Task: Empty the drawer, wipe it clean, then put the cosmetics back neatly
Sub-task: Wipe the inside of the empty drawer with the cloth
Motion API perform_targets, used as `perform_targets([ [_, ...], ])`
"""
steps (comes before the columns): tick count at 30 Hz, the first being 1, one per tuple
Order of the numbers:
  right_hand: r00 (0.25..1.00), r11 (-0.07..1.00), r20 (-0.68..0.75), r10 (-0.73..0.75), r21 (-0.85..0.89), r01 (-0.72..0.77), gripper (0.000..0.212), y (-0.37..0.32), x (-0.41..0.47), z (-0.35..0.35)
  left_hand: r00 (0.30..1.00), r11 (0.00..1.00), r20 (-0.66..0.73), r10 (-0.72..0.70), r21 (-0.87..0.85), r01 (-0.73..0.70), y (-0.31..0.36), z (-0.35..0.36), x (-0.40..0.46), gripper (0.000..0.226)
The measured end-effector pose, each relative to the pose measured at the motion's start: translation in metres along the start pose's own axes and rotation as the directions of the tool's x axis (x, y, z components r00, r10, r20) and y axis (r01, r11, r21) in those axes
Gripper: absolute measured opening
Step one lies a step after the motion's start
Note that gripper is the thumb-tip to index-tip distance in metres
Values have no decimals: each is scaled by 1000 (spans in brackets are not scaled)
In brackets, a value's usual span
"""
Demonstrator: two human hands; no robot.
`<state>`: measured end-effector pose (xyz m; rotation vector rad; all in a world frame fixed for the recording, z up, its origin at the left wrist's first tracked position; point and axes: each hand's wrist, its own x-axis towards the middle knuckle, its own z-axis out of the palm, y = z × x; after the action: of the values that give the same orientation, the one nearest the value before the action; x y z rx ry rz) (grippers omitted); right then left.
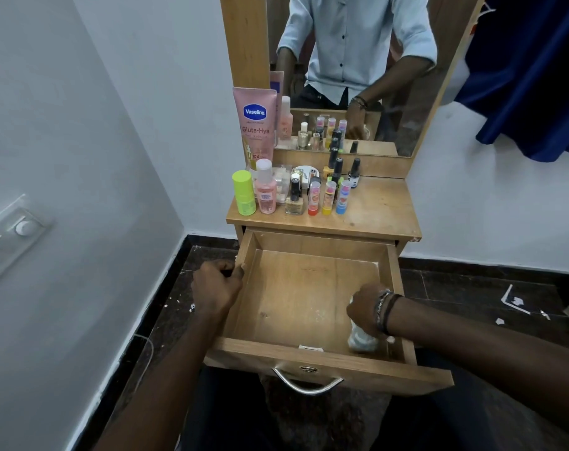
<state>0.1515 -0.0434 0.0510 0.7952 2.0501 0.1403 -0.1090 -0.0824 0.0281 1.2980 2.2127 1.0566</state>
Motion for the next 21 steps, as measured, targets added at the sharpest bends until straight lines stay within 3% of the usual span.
perform_targets([
  [3, 986, 994, 137, -95, 70, 86, 27, -11, -12, -9, 1000, 1000, -9, 3, 7, -3, 0, 0, 0, 18],
  [9, 954, 972, 217, -206, 155, 175, 10, -6, -12, -22, 1000, 1000, -5, 1, 13, 0, -1, 1, -1, 20],
  [12, 943, 924, 224, -248, 346, 161, 17, 6, -7, -23, 1000, 1000, -10, 4, 20, -4, -2, 2, 1, 21],
  [14, 962, 846, 145, -233, 519, 127, 20, 17, -6, -21, 1000, 1000, -9, 4, 22, -3, -4, 3, 3, 22],
  [16, 991, 705, 4, -133, 704, 92, 18, 27, -1, -21, 1000, 1000, -9, -2, 27, 2, -3, 3, 2, 23],
  [18, 992, 485, -107, 70, 873, 60, 14, 30, 13, -22, 1000, 1000, -10, 1, 29, -1, -3, 3, 2, 22],
  [21, 935, -130, -48, 351, 986, 99, 11, 25, 50, -28, 1000, 1000, -10, 3, 26, -3, -2, 2, 2, 19],
])
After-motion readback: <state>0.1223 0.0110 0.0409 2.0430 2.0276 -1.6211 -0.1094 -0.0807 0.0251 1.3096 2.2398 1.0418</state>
